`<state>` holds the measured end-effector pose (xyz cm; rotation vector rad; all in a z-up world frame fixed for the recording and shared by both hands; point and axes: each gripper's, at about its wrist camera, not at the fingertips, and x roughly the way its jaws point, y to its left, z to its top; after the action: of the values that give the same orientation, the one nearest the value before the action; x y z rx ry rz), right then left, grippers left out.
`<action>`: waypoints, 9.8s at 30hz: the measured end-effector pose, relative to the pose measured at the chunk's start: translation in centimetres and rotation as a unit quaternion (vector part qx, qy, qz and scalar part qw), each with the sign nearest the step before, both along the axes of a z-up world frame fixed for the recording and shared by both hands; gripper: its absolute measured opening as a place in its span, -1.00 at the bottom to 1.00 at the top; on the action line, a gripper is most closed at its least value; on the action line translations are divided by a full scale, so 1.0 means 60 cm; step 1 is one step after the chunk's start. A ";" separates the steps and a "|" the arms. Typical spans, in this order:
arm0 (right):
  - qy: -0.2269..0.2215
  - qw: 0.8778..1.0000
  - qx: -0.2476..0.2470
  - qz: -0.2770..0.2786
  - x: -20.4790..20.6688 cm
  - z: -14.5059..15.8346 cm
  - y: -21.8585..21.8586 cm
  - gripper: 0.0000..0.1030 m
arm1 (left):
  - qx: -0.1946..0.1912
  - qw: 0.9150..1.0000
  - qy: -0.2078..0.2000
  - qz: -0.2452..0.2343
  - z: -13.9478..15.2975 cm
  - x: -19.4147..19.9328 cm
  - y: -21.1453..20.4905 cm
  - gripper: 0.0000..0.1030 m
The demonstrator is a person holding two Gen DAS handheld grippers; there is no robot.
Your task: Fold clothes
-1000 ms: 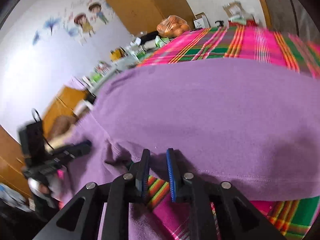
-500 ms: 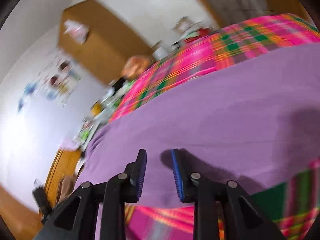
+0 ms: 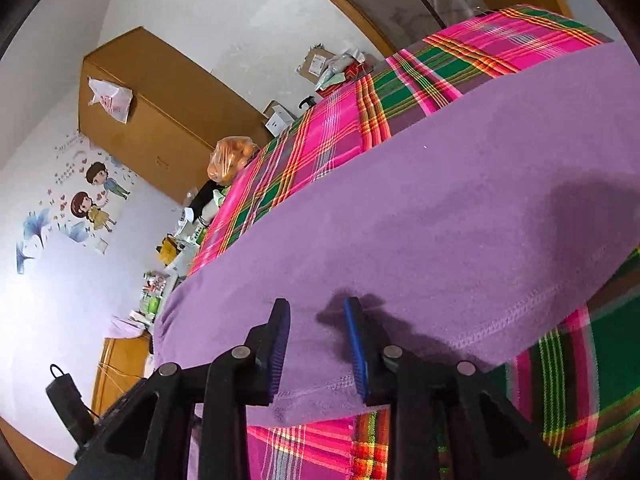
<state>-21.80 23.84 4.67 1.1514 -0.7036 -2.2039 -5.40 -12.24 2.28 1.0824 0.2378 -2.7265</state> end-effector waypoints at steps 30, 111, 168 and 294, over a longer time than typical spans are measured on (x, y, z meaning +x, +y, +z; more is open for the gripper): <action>-0.004 1.000 -0.005 0.000 -0.006 0.001 -0.005 -0.45 | -0.038 0.998 -0.056 -0.001 -0.039 -0.039 0.040 -0.55; 0.000 1.000 -0.001 -0.010 -0.014 0.001 -0.010 -0.45 | -0.042 0.995 -0.067 0.061 -0.038 -0.039 0.032 -0.11; 0.000 1.000 -0.019 -0.011 -0.014 0.006 -0.013 -0.44 | -0.022 0.996 -0.061 0.059 -0.039 -0.035 0.025 -0.10; 0.071 0.969 0.220 0.085 0.231 0.037 -0.149 -0.72 | 0.024 0.997 0.037 -0.057 -0.045 0.239 -0.161 -0.08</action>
<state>-7.93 14.92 6.87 1.1893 -0.0472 -2.3266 8.95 -21.89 -0.40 1.0380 0.2623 -2.8809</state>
